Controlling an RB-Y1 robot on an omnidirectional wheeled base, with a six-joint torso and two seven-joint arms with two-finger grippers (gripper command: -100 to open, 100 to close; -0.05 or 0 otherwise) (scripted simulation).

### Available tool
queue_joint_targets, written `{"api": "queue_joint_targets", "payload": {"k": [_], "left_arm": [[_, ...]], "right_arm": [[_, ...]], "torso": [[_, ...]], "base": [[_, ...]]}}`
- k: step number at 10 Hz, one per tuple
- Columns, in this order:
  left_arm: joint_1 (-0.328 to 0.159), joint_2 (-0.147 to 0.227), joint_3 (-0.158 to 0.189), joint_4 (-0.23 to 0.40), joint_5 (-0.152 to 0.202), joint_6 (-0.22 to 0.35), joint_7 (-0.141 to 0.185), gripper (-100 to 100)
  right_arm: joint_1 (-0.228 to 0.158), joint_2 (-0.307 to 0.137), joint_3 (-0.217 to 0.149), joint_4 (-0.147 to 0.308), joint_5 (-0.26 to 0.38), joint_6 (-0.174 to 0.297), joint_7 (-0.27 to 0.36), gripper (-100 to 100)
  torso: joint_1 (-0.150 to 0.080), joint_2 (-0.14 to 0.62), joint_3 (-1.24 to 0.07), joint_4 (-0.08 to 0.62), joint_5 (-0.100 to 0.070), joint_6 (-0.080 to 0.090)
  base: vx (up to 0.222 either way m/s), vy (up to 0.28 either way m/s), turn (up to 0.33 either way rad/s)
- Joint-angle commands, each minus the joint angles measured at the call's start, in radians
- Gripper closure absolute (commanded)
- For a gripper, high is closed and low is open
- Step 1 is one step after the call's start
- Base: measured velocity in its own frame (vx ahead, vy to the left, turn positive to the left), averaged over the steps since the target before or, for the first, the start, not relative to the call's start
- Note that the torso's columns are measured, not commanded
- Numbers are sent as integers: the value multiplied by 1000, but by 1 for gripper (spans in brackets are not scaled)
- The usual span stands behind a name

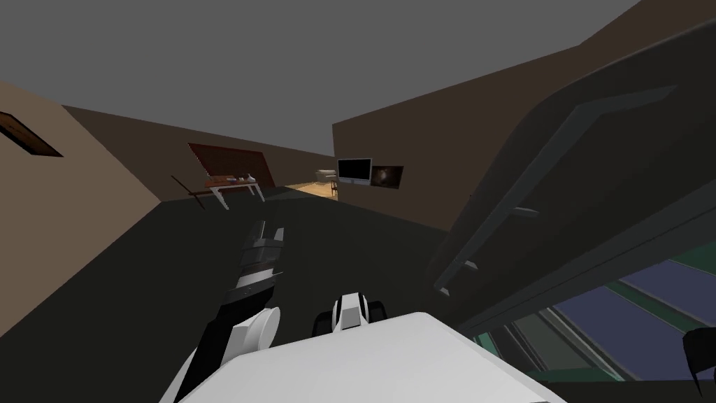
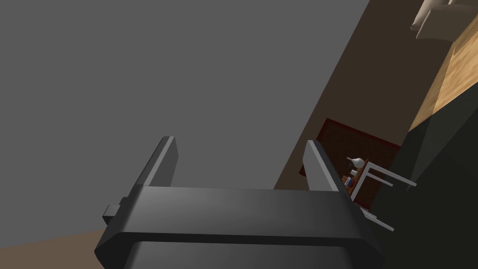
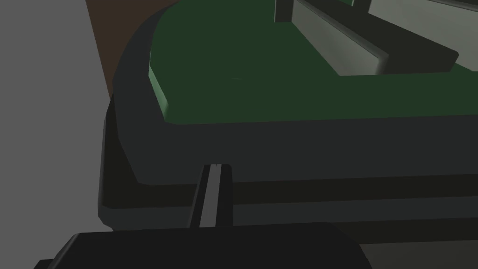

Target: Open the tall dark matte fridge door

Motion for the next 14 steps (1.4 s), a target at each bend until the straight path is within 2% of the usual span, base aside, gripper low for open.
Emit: {"api": "queue_joint_targets", "payload": {"k": [1,6,8,9,11,14], "left_arm": [[0,0,0,0,0,0,0,0],[0,0,0,0,0,0,0,0],[0,0,0,0,0,0,0,0],[0,0,0,0,0,0,0,0],[0,0,0,0,0,0,0,0],[0,0,0,0,0,0,0,0]], "right_arm": [[23,17,29,10,7,15,-9,100],[70,73,96,55,24,46,-23,100],[67,71,91,58,22,41,-19,100],[34,52,111,65,36,34,-20,-100],[-11,22,133,76,55,23,-20,-100],[-102,-39,175,99,96,0,-19,-100]], "torso": [[-1,0,1,0,0,1],[2,13,8,6,3,4],[8,15,10,7,6,4],[5,21,13,9,7,4],[9,21,15,10,7,6],[16,15,10,8,10,6]], "base": [[222,161,-25],[239,194,8],[164,104,-16],[35,22,-83],[43,2,-94],[49,3,-119]]}}
